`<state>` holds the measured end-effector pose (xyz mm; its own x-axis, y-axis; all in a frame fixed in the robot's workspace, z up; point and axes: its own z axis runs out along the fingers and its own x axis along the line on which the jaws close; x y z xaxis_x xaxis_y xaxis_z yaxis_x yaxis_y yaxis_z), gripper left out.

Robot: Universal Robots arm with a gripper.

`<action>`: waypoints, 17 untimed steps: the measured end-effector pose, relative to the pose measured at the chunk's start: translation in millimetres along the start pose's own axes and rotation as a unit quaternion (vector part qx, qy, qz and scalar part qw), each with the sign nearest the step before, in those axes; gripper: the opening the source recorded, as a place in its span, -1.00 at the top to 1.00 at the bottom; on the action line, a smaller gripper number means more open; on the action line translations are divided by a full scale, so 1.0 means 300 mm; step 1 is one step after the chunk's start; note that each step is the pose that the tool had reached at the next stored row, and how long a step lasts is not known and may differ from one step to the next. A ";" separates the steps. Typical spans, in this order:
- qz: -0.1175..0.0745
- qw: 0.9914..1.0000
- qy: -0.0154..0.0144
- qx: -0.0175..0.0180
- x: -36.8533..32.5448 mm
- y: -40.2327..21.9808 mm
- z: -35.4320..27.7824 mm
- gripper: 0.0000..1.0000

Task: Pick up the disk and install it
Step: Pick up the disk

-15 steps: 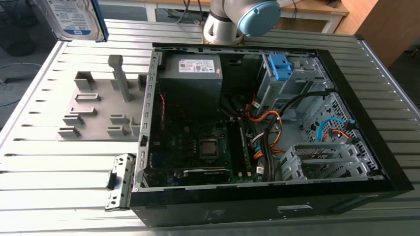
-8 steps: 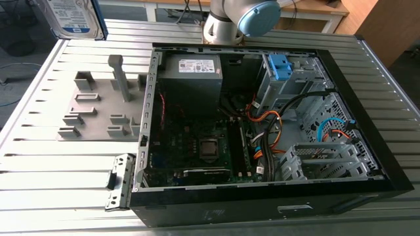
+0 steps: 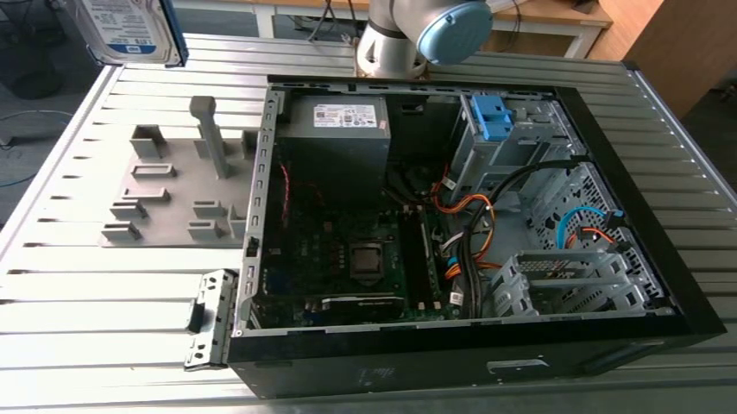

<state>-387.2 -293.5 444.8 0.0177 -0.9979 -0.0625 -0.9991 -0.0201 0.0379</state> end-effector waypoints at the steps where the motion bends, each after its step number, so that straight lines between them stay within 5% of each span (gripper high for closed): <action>1: 0.000 1.000 0.000 0.000 0.000 0.000 -0.002 0.27; 17: 0.000 1.000 0.000 0.000 -0.002 0.001 -0.032 0.27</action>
<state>-387.2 -293.5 454.5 0.0177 -0.9979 -0.0625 -0.9991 -0.0201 0.0379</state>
